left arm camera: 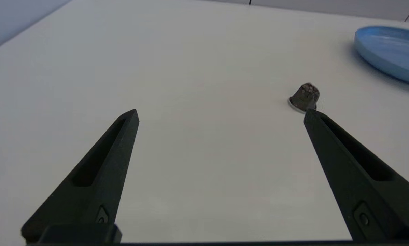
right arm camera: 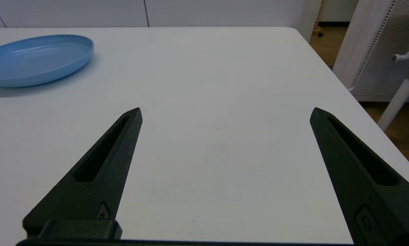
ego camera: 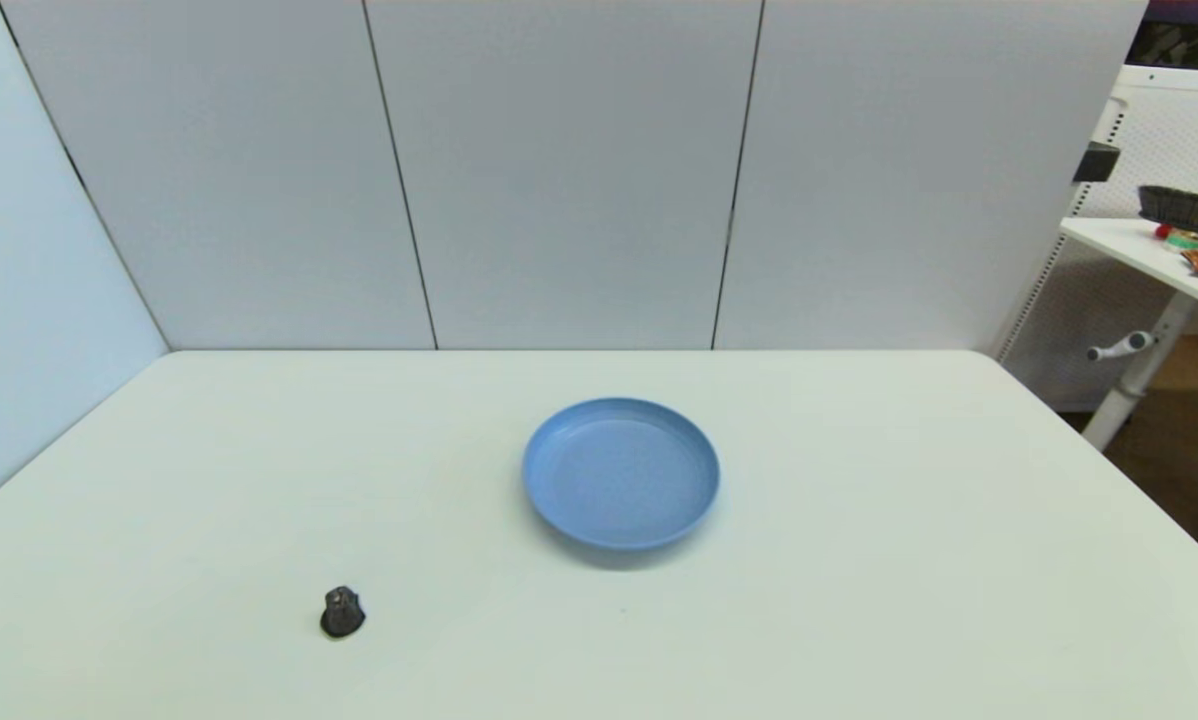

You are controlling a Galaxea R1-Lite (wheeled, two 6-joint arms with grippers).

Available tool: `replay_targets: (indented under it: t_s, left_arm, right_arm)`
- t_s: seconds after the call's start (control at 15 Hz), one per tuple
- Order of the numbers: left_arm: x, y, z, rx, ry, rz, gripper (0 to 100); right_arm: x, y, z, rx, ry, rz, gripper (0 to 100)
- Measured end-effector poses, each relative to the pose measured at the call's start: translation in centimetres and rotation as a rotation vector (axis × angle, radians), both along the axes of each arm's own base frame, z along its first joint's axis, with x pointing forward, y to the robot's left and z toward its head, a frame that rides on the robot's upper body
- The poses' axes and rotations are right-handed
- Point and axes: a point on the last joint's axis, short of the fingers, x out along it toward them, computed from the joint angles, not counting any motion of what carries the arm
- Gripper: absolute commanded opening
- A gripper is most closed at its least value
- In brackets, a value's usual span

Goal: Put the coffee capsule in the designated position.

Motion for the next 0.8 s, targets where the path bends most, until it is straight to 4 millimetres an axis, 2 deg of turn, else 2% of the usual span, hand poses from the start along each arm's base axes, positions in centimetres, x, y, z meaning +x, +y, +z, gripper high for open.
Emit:
replay_targets:
  t_s: [0.13, 0.27, 0.4, 0.6, 0.8]
  left_arm:
    - [0.6, 0.0, 0.4, 0.008, 0.081, -0.013, 100]
    - [1.4, 0.0, 2.4, 0.03, 0.154, -0.041, 100]
    - [3.0, -0.1, 5.4, 0.072, 0.233, -0.078, 100]
    - [7.1, -0.9, 9.5, 0.136, 0.334, -0.194, 100]
    - [12.0, -3.0, 11.1, 0.178, 0.382, -0.328, 100]
  right_arm:
    - [0.0, 0.0, 0.0, 0.0, 0.0, 0.0, 100]
    - [0.0, 0.0, 0.0, 0.0, 0.0, 0.0, 100]
    - [0.0, 0.0, 0.0, 0.001, 0.0, 0.0, 100]
    - [0.0, 0.0, 0.0, 0.001, 0.0, 0.0, 100]
    - [0.0, 0.0, 0.0, 0.001, 0.0, 0.0, 100]
